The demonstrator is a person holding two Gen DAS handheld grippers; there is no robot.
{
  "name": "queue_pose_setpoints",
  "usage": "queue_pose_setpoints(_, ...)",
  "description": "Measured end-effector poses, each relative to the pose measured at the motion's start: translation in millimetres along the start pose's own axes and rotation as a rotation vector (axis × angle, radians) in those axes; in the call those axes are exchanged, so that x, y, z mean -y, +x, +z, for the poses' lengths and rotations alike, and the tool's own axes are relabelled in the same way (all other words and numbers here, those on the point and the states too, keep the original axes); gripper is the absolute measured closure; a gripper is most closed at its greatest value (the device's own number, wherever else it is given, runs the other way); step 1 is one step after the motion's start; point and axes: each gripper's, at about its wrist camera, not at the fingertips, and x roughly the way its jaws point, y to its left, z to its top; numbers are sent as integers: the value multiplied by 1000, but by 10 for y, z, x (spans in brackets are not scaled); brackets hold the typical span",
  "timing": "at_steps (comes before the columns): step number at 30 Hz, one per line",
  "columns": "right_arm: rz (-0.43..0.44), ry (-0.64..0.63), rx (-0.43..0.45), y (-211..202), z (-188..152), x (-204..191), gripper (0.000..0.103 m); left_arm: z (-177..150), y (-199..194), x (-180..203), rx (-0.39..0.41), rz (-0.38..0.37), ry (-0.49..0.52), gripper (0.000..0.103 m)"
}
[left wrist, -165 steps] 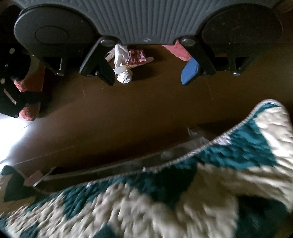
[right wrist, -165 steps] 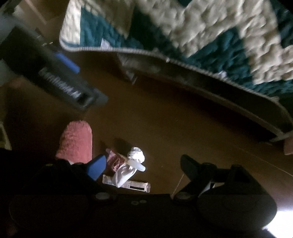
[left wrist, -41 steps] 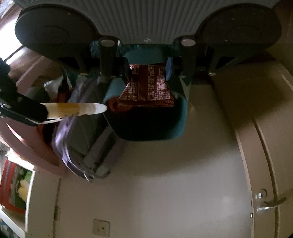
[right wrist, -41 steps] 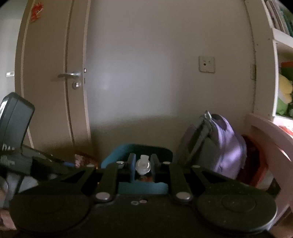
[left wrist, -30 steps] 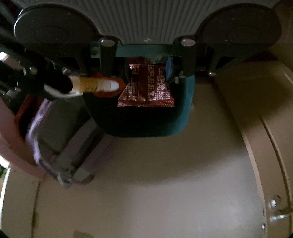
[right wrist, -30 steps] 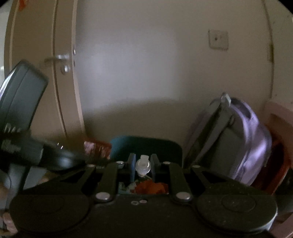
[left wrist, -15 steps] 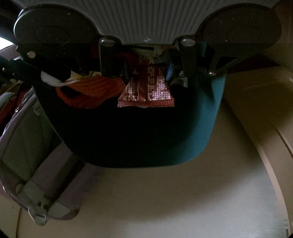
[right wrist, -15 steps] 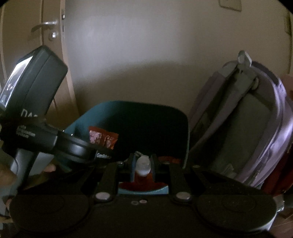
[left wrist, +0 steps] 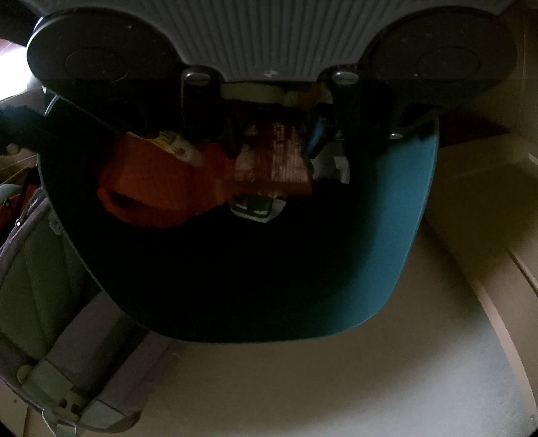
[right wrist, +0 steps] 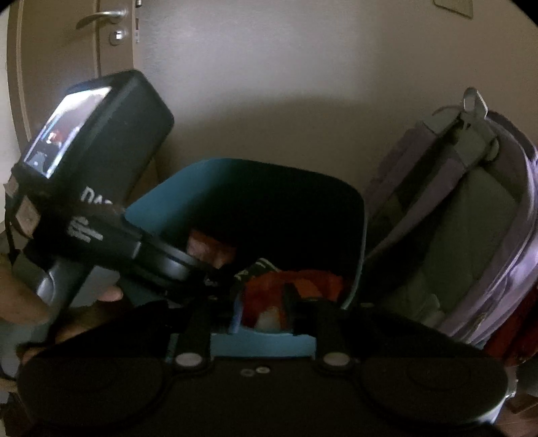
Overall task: Collect trash
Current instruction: 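Open both grippers over the teal bin, dropping the mesh bag and tube, then move both tools down from the bin toward the remaining floor trash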
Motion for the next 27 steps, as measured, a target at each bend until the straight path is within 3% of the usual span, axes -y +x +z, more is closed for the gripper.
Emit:
queue_pose_setpoints(6, -9, -7, 18, -215, -53, -36, 68, -30, -154, 31, 32, -27, 14, 57)
queue_pose_setpoints(9, -19, -5, 28, -365, -84, -55, 61, -69, -297, 16, 50, -19, 4, 45)
queue_pose_setpoints(16, -7, -23, 51, -832, -268, -204, 48, -277, -749, -74, 128, -58, -10, 41)
queue_pose_setpoints(18, -5, -33, 56, -955, -331, -259, 46, -338, -869, -54, 143, -63, -2, 33)
queue_pose_setpoints(27, 25, -28, 89, -1373, -465, -358, 41, -855, -1547, -141, 198, -69, 20, 33)
